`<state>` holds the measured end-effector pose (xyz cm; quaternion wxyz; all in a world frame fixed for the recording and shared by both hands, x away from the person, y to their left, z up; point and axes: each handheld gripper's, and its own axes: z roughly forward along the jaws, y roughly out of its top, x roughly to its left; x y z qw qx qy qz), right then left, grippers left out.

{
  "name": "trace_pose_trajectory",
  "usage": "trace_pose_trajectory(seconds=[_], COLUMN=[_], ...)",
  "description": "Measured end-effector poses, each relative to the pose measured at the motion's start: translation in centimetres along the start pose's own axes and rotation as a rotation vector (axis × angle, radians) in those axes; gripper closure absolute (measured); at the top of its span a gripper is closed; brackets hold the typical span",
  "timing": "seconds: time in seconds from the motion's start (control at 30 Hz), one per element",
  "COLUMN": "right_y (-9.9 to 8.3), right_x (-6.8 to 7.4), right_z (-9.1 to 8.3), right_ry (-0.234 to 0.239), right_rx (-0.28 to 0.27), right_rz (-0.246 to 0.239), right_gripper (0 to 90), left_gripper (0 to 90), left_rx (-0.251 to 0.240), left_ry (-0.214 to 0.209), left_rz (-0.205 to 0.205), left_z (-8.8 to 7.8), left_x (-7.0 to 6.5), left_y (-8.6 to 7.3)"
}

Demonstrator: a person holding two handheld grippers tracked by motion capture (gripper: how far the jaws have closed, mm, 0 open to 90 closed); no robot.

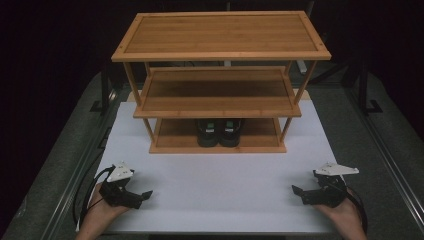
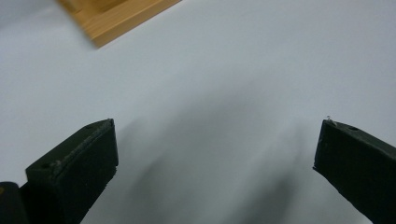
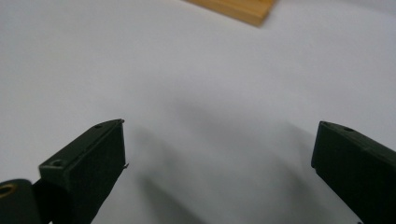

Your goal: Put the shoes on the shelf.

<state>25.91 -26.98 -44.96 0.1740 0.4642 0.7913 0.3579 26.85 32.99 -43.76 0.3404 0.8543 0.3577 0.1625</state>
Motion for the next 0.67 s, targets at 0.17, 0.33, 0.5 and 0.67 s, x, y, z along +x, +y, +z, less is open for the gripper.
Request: trace_pose_trajectory(seconds=[0.17, 0.33, 0.5, 0.67], right_y=[-0.6, -1.0, -1.1, -1.2], right_x=[-0.5, -0.5, -0.5, -0.5], right_z=[-0.6, 0.0, 0.0, 0.0], right_ry=[-0.041, -0.047, -0.047, -0.048], right_rx=[0.026, 0.056, 0.051, 0.043], right_rz=[0.007, -0.005, -0.003, -0.007], right_gripper=[2.6, 1.7, 1.7, 1.8], left_gripper=[0.0, 0.0, 0.0, 0.0], left_rx=[0.016, 0.015, 0.009, 0.008], left_ry=[0.013, 0.002, 0.006, 0.005], left_rz=[-0.027, -0.03, -0.029, -0.027], left_z=[-0.4, -0.1, -0.1, -0.2], left_x=[0.3, 0.5, 0.4, 0.4], left_y=[-1.5, -2.1, -2.2, -2.2])
